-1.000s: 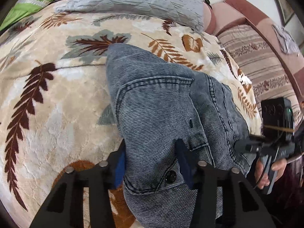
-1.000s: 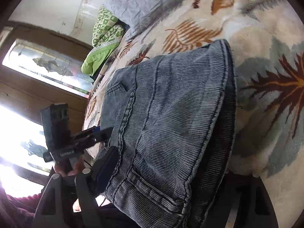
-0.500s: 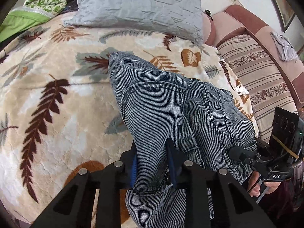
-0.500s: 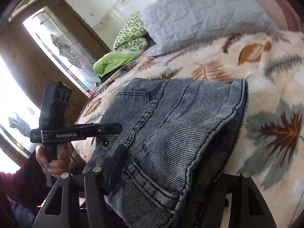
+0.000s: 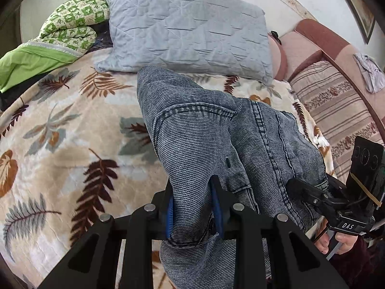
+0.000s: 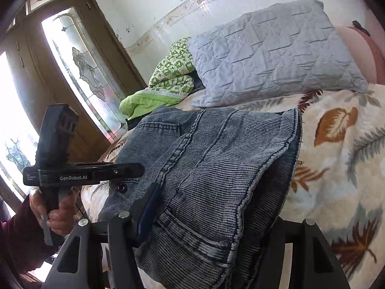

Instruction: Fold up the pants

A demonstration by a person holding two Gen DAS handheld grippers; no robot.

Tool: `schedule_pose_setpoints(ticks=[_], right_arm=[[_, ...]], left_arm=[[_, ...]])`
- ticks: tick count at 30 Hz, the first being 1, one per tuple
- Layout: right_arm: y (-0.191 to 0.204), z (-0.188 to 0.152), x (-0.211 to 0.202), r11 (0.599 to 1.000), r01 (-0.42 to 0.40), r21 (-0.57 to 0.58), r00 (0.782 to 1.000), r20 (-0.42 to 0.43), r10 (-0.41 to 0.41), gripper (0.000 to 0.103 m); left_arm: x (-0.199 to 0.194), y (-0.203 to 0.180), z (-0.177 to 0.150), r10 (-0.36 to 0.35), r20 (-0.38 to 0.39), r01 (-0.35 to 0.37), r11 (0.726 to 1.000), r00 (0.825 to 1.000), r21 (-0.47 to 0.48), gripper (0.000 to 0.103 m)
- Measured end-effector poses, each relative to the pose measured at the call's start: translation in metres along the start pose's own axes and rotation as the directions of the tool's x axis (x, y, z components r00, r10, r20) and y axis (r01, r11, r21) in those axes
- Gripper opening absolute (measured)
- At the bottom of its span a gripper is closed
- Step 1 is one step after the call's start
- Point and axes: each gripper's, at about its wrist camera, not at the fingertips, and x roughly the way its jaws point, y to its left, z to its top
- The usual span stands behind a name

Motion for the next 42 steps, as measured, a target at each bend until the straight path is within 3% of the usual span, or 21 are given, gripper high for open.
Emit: schedule_pose_setpoints(ticks=[19, 29, 42], right_arm=[[-0.047, 0.007, 0.068, 0.998, 0.056, 0.043, 0.994, -0.098, -0.051, 0.064], [-0.055, 0.005, 0.076, 0.995, 0.068, 0.066, 0.99, -0.126, -0.06, 0.064], [-0.06, 0.006, 0.081, 0.992, 0.082, 0.091, 0.986, -0.154, -0.067, 0.065]], left_arm=[[0.064, 0.012, 0.017, 0.098, -0.082, -0.101, 0.994, 0.992, -0.033, 0.028], [0.073, 0.015, 0.017, 0.112, -0.092, -0.116, 0.992, 0.989, -0.042, 0.029], [0.086, 0.018, 0.018, 0.149, -0.127, -0.155, 0.987, 0.981, -0.036, 0.039]])
